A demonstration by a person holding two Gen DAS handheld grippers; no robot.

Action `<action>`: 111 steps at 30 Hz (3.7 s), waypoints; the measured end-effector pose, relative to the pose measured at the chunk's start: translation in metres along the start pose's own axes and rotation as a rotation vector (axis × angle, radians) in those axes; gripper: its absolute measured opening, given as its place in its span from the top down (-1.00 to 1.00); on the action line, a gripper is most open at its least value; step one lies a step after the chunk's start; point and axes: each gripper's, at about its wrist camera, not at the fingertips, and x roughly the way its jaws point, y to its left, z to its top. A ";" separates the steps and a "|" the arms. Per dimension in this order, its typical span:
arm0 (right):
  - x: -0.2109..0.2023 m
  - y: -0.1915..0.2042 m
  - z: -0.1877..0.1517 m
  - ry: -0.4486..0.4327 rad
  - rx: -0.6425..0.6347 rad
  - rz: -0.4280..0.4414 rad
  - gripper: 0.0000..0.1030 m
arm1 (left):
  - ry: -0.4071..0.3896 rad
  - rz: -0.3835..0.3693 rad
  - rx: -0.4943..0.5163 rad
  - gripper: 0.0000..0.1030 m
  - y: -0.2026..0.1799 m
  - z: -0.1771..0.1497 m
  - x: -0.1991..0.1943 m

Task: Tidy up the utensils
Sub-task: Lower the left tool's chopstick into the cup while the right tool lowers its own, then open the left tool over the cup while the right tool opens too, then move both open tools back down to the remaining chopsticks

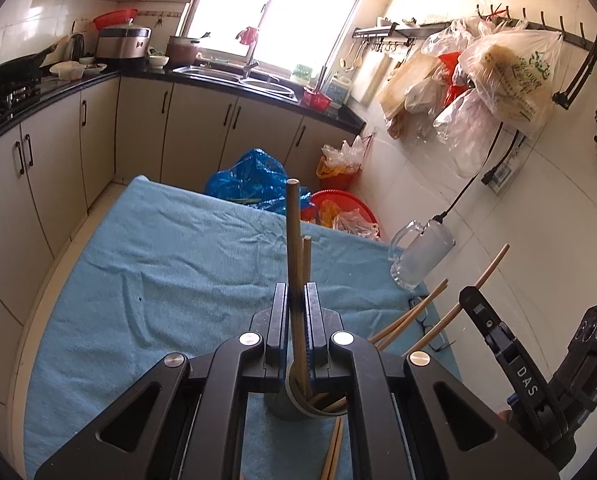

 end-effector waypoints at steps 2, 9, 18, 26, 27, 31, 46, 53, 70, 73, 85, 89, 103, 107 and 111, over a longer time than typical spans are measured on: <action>0.001 0.000 -0.006 0.015 -0.002 -0.001 0.85 | 0.011 -0.001 0.000 0.87 0.002 -0.002 0.004; 0.015 -0.003 -0.021 0.099 0.018 0.008 0.84 | 0.031 0.002 0.005 0.87 0.004 -0.004 0.013; 0.007 -0.008 -0.017 0.095 0.035 0.012 0.64 | 0.017 -0.007 0.002 0.66 0.004 -0.004 0.008; -0.023 -0.015 -0.010 0.053 0.062 0.006 0.59 | -0.022 -0.013 0.002 0.49 0.002 -0.008 -0.018; -0.027 -0.016 -0.010 0.047 0.065 0.006 0.55 | -0.026 -0.012 0.000 0.45 0.003 -0.009 -0.021; -0.050 -0.022 -0.012 0.034 0.068 -0.003 0.39 | -0.036 -0.001 -0.001 0.37 0.010 -0.023 -0.037; -0.068 -0.055 -0.108 0.284 0.107 -0.051 0.26 | 0.155 0.082 -0.055 0.36 0.066 -0.146 -0.038; -0.062 -0.065 -0.155 0.365 0.120 -0.098 0.26 | 0.181 0.205 -0.033 0.36 0.089 -0.197 -0.018; -0.019 -0.032 -0.183 0.509 0.032 -0.107 0.50 | 0.165 0.125 -0.040 0.19 0.094 -0.203 -0.015; -0.011 -0.023 -0.186 0.521 -0.008 -0.128 0.58 | 0.165 0.116 -0.048 0.19 0.095 -0.202 -0.014; 0.010 -0.010 -0.183 0.575 -0.118 -0.220 0.68 | 0.168 0.107 -0.057 0.19 0.096 -0.202 -0.014; 0.010 -0.020 -0.181 0.602 -0.131 -0.227 0.75 | 0.168 0.112 -0.052 0.19 0.095 -0.203 -0.013; 0.008 -0.044 -0.173 0.610 -0.071 -0.213 0.76 | 0.170 0.124 -0.042 0.18 0.093 -0.204 -0.011; 0.001 -0.050 -0.174 0.584 -0.032 -0.186 0.83 | 0.189 0.163 -0.014 0.18 0.086 -0.203 -0.009; -0.012 -0.058 -0.173 0.564 0.041 -0.121 0.86 | 0.219 0.156 -0.008 0.18 0.078 -0.197 -0.005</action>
